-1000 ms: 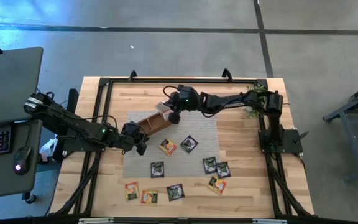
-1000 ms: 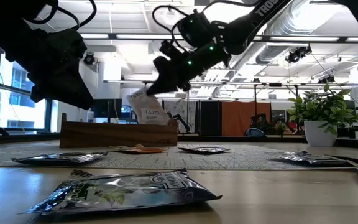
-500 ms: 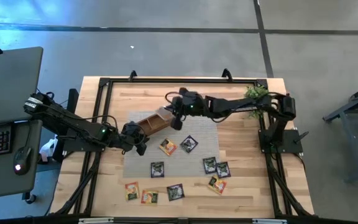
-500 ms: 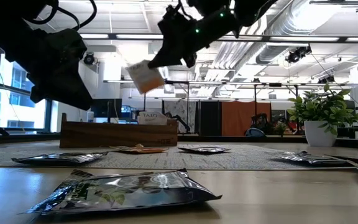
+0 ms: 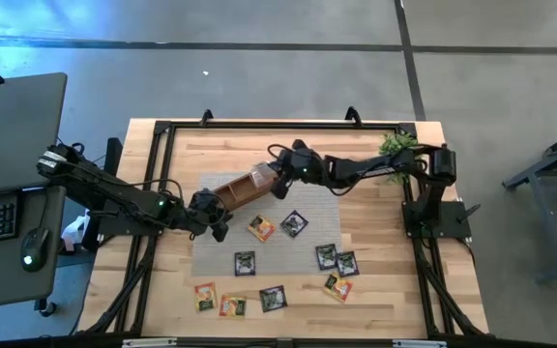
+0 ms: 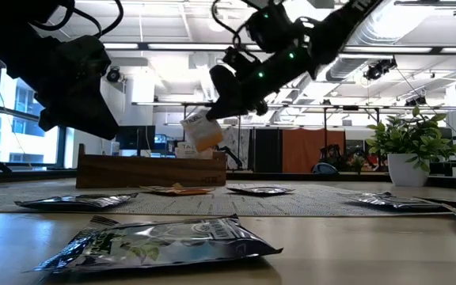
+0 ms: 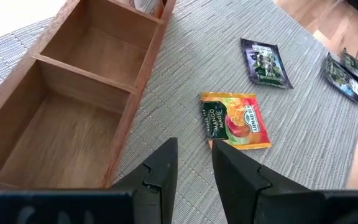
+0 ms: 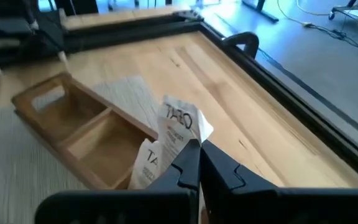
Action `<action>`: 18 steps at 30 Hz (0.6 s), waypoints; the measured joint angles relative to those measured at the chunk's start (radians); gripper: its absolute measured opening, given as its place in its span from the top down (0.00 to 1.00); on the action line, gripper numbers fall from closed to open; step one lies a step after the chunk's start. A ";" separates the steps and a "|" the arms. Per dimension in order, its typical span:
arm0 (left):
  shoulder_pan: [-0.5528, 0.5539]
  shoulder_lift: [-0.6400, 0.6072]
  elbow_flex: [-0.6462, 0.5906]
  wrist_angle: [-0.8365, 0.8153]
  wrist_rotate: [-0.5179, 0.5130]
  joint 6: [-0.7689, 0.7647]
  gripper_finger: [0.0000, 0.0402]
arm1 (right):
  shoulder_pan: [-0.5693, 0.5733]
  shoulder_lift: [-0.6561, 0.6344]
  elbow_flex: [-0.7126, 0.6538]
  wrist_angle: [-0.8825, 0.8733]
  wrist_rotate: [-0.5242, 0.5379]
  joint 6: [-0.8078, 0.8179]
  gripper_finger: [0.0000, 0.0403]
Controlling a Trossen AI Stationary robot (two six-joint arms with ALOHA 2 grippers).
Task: Pick & Place Tea
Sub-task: Adjust the orange tea bags
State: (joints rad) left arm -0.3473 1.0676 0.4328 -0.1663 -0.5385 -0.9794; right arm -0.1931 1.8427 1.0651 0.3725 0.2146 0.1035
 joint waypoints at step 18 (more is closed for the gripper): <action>0.001 0.000 0.000 0.007 -0.046 0.006 0.75 | -0.010 0.105 -0.054 0.215 -0.057 0.043 1.00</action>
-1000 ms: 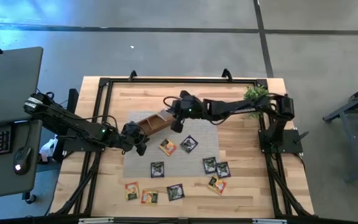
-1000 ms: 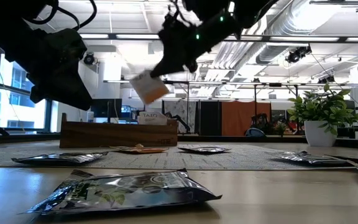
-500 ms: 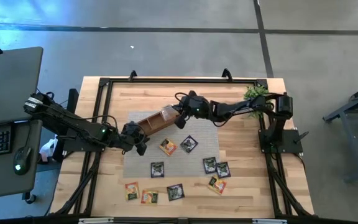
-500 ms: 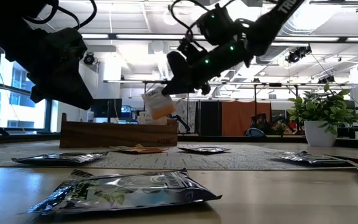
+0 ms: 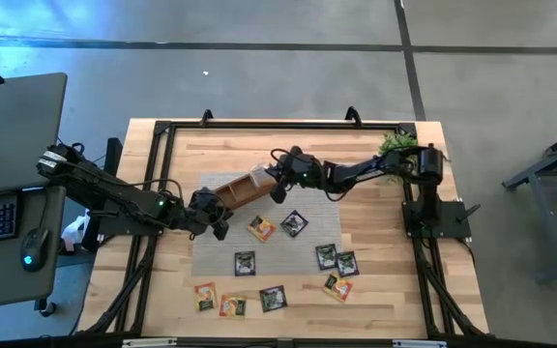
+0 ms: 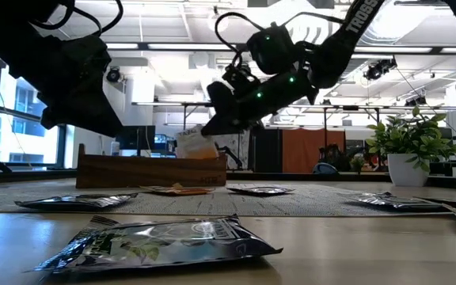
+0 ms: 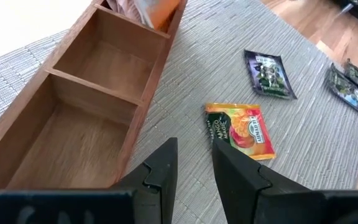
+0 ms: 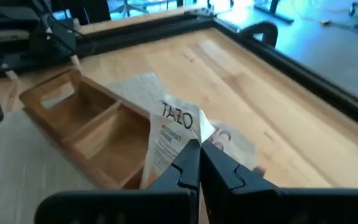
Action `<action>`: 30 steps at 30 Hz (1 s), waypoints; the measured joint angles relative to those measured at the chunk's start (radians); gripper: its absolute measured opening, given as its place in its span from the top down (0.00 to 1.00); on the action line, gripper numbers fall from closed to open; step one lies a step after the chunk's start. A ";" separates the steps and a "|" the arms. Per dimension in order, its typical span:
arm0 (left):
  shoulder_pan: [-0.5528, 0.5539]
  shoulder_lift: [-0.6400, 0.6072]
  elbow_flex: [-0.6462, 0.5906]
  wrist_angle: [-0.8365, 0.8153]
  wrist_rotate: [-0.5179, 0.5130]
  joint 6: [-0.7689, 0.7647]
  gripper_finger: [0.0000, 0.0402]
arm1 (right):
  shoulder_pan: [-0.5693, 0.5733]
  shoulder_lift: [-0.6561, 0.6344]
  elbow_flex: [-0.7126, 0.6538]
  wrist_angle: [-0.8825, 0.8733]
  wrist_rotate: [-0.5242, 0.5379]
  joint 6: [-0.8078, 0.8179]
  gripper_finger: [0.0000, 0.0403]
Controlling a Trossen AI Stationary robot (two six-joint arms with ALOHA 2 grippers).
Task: Pick & Place Tea
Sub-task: Adjust the orange tea bags, then put the yellow tea bag into the middle section of the wooden organizer
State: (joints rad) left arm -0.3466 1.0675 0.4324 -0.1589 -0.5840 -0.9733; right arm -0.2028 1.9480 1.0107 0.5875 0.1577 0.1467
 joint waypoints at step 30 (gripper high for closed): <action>0.000 0.000 0.000 0.002 0.015 0.000 0.75 | 0.092 -0.190 0.005 -0.050 -0.113 -0.217 0.77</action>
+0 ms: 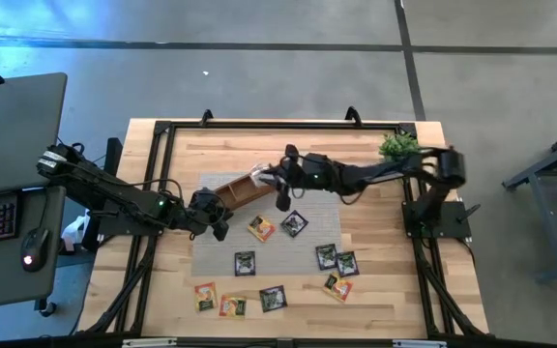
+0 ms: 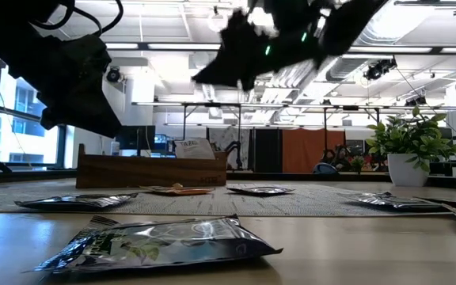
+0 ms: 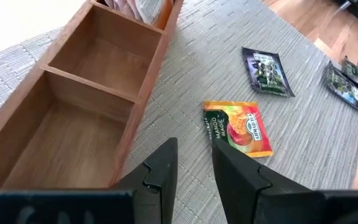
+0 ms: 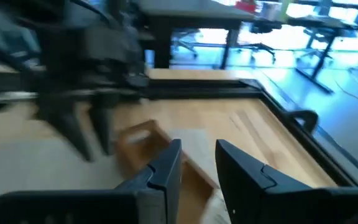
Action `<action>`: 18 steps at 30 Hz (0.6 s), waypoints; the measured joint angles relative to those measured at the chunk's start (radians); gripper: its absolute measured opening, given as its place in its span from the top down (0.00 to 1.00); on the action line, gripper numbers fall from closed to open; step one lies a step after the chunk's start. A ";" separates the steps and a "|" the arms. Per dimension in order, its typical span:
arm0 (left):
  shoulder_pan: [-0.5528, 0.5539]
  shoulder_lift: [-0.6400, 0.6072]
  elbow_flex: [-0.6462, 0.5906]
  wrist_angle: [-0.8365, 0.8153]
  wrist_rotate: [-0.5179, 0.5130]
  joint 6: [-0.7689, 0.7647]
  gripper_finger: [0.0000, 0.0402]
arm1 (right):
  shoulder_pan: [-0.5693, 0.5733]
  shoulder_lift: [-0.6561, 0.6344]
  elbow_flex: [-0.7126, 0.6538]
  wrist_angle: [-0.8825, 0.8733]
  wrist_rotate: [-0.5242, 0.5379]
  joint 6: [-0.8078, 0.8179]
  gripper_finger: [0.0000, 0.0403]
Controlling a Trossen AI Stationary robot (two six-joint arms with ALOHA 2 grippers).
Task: Pick & Place Tea
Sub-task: Put the yellow tea bag into the middle section of the wooden organizer
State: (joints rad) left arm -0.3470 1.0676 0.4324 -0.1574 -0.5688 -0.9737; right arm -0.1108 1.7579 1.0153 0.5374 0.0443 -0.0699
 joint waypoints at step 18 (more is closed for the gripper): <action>0.000 0.088 0.000 0.209 0.186 -0.001 0.75 | 0.277 -0.005 -0.001 -0.432 0.044 0.148 0.66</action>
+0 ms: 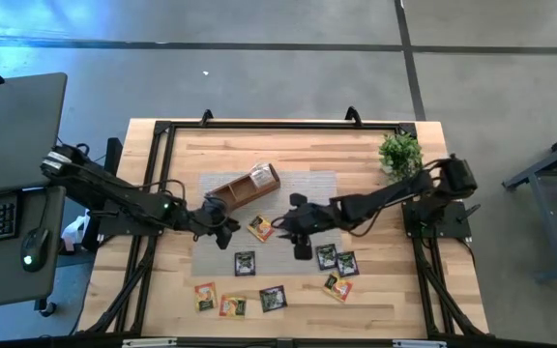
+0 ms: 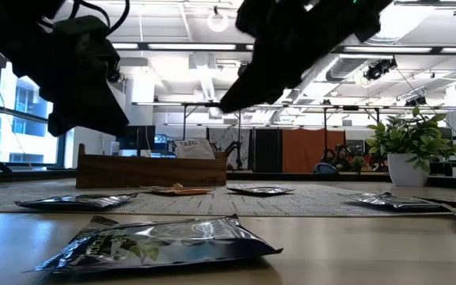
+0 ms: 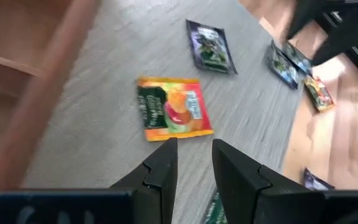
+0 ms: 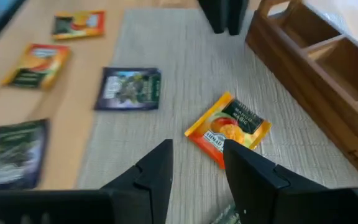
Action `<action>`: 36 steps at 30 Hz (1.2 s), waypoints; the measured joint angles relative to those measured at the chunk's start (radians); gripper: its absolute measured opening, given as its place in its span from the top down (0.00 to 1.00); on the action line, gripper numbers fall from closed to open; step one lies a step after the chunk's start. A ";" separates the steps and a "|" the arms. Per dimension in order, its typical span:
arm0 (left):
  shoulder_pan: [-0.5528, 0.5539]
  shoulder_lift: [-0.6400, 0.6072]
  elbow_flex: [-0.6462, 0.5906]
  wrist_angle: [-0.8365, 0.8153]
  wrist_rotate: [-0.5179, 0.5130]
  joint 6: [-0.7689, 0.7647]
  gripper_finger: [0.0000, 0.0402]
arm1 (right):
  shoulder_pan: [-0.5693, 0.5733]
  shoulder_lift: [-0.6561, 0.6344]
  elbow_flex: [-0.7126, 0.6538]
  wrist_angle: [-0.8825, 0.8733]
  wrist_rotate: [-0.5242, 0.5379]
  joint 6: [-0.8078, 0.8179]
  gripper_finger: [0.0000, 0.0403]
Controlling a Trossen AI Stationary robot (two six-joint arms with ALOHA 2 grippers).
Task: Pick & Place Tea
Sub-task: Put the yellow tea bag into the middle section of the wooden organizer
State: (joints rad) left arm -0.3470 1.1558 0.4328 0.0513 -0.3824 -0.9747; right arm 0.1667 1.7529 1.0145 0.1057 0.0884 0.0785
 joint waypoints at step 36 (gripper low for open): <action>0.120 0.304 0.000 0.209 0.109 -0.283 0.75 | -0.107 0.326 0.002 0.280 -0.047 0.053 0.99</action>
State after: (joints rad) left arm -0.2270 1.4593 0.4328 0.2604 -0.2732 -1.2581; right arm 0.0597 2.0785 1.0164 0.3855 0.0418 0.1318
